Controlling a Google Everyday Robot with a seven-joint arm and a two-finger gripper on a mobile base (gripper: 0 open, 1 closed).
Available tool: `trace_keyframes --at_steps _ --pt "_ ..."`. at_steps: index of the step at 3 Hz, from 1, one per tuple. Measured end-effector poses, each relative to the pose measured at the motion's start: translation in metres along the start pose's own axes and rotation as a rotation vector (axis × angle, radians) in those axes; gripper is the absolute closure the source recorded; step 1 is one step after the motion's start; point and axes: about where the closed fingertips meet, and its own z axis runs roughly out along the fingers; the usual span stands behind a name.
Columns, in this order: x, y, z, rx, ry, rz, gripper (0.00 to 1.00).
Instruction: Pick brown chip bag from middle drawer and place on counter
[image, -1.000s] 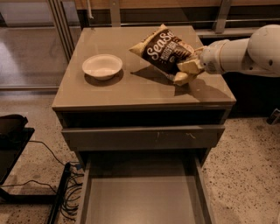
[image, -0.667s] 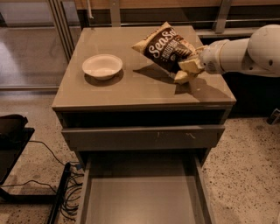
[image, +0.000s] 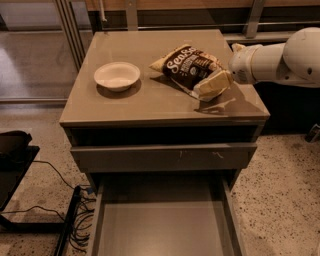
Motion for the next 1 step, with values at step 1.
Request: trace_keyframes --at_steps 1 --pt "0.0000 0.0000 0.0000 0.000 0.000 0.000 0.00"
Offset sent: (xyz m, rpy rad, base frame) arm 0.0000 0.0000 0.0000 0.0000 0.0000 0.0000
